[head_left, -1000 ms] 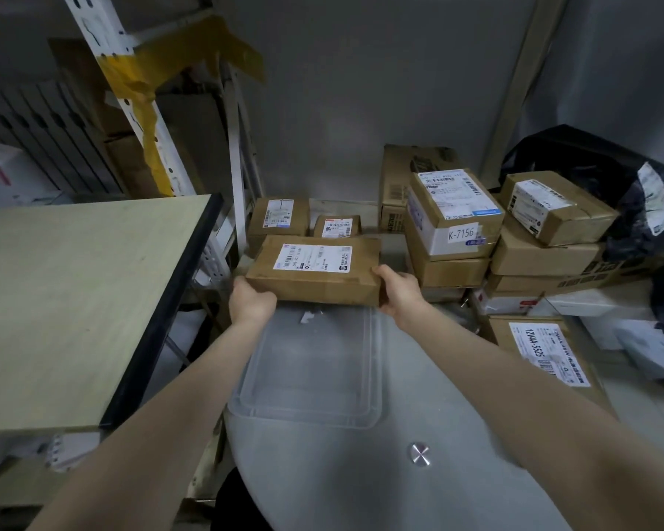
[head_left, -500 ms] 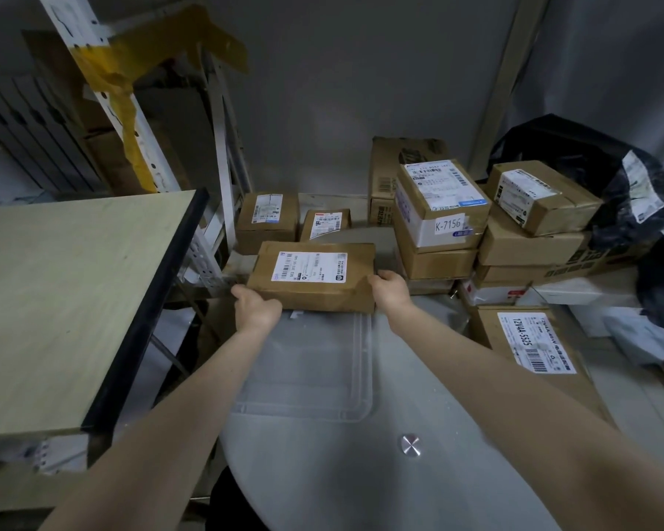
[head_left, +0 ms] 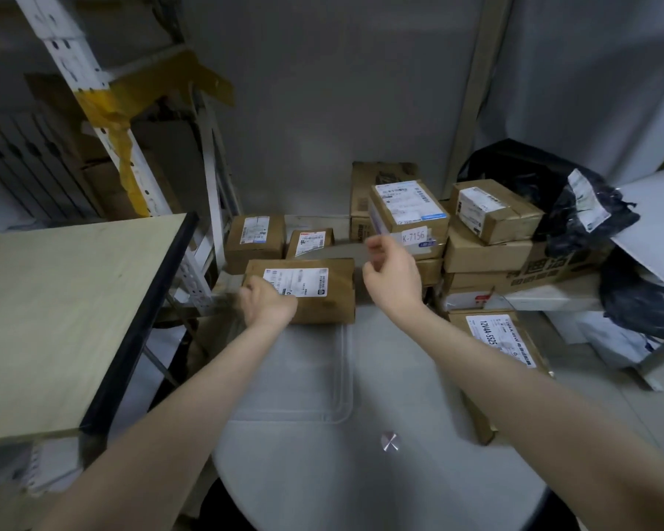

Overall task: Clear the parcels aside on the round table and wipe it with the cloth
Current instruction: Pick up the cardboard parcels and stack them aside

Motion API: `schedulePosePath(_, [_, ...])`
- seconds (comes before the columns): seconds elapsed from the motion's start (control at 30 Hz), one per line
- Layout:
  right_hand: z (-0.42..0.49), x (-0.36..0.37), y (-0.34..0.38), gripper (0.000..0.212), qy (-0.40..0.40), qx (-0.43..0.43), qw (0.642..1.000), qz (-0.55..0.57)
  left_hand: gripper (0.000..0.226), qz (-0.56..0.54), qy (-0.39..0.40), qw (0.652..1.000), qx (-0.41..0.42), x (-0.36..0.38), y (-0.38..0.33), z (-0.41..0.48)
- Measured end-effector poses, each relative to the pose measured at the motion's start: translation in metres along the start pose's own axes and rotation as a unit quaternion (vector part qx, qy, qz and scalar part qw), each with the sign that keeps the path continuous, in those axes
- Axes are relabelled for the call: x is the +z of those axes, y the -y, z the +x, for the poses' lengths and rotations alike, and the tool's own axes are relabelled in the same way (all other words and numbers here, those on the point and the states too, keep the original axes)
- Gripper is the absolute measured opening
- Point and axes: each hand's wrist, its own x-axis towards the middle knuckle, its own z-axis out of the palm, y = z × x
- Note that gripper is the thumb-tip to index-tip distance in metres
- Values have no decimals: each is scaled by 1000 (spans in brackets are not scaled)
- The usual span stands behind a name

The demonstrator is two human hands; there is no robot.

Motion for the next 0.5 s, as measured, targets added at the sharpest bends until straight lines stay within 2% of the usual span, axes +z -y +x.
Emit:
schedulePosePath(0.1, [11, -34, 6, 42, -74, -72, 991, -83, 62, -12, 21, 999, 46, 7, -23, -16])
schedulePosePath(0.2, [27, -58, 1, 54, -148, -75, 976, -140, 54, -35, 55, 993, 93, 14, -46, -29])
schedulePosePath(0.27, [37, -65, -6, 68, -148, -42, 974, -164, 51, -63, 95, 987, 113, 19, -58, -34])
schedulePosePath(0.37, [47, -66, -14, 89, -104, 12, 977, -184, 43, -106, 133, 978, 121, 26, -73, -37])
schedulePosePath(0.43, [49, -66, -17, 92, -89, 24, 980, -174, 40, -114, 142, 975, 126, 33, -83, -38])
schedulePosePath(0.5, [43, -67, -20, 82, -93, 22, 982, -164, 38, -114, 147, 974, 132, 40, -90, -39])
